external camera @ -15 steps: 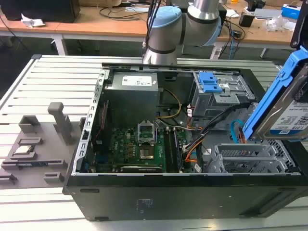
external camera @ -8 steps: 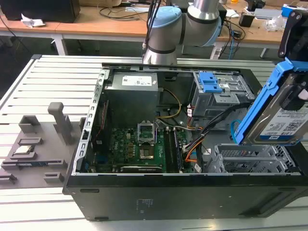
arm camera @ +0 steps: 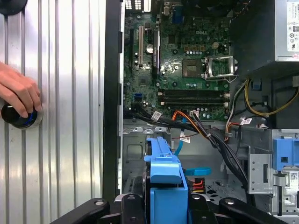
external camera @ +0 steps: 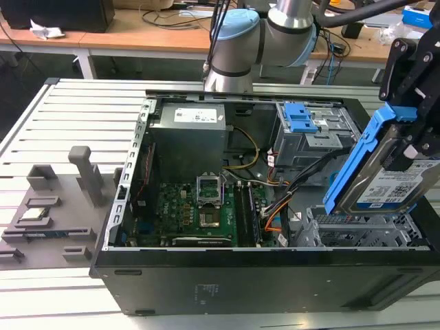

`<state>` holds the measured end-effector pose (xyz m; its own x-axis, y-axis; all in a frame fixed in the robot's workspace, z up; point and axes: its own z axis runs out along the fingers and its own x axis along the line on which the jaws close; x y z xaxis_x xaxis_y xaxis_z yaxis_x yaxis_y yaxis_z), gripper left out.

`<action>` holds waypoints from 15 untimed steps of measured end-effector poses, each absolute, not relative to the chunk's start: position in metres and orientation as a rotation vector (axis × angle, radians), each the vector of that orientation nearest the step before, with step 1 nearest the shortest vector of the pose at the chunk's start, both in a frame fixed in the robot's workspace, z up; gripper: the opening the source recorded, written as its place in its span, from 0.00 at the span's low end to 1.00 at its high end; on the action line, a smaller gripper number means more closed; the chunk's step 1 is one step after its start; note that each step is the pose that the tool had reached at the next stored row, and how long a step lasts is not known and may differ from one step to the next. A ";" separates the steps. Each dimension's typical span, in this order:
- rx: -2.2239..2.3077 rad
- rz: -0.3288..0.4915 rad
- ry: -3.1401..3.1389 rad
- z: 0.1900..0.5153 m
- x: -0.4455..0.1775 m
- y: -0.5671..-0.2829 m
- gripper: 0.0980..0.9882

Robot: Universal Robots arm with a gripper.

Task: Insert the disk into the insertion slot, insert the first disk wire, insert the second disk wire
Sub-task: 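Insert the disk into the insertion slot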

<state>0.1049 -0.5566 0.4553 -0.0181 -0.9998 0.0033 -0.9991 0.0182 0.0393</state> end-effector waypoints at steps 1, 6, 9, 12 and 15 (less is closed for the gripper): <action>2.180 -0.040 -2.220 0.454 0.105 -0.557 0.30; 2.180 -0.040 -2.220 0.450 0.105 -0.556 0.30; 2.180 -0.040 -2.220 0.447 0.105 -0.556 0.30; 2.175 -0.040 -2.225 0.443 0.105 -0.555 0.30; 2.173 -0.040 -2.227 0.440 0.104 -0.554 0.30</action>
<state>0.1043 -0.5539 0.4404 -0.0243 -0.9997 0.0036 -0.9989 0.0244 0.0393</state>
